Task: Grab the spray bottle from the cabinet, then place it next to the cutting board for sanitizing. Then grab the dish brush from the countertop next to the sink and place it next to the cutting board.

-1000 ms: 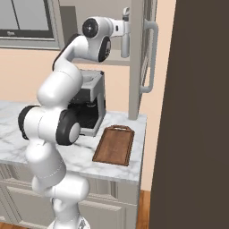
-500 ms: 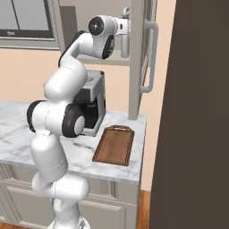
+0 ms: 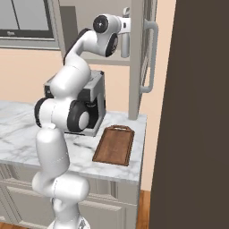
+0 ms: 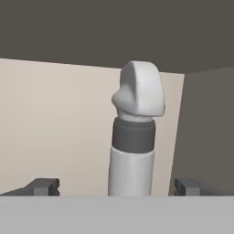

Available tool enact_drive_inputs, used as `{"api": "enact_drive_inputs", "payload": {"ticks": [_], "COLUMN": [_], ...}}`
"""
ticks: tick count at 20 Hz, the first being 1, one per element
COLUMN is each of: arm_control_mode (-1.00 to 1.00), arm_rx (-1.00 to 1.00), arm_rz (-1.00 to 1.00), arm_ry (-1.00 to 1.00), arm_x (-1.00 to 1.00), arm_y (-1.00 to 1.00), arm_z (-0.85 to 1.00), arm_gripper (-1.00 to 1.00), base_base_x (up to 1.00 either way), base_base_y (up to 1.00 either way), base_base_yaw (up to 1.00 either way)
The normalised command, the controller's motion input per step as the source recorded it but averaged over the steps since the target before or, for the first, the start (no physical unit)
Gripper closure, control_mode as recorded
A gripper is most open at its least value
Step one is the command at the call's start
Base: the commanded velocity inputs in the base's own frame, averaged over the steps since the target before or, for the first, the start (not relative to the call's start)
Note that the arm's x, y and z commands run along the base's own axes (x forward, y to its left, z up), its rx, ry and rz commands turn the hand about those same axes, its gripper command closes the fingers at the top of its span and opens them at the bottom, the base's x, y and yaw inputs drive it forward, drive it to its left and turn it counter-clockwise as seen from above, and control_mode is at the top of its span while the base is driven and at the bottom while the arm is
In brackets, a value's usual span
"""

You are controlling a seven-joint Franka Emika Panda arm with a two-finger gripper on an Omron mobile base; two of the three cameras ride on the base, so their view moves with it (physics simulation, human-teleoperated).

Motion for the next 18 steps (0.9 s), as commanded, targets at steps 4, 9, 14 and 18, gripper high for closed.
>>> {"api": "enact_drive_inputs", "payload": {"ticks": [4,9,14,18], "arm_control_mode": [-1.0,-1.0,-1.0,-1.0], "arm_rx": [0.0,0.0,0.0,0.0], "arm_rz": [0.0,0.0,0.0,0.0], "arm_ry": [0.02,0.05,0.06,0.03], "arm_x": [0.23,0.28,0.19,0.01], "arm_y": [-0.03,0.0,0.0,-0.05], "arm_z": [0.0,0.0,0.0,0.0], "arm_gripper": [-1.0,1.0,1.0,1.0], "base_base_x": [0.0,0.0,0.0,0.0], "base_base_y": [0.0,0.0,0.0,0.0], "base_base_yaw": [0.0,0.0,0.0,0.0]}}
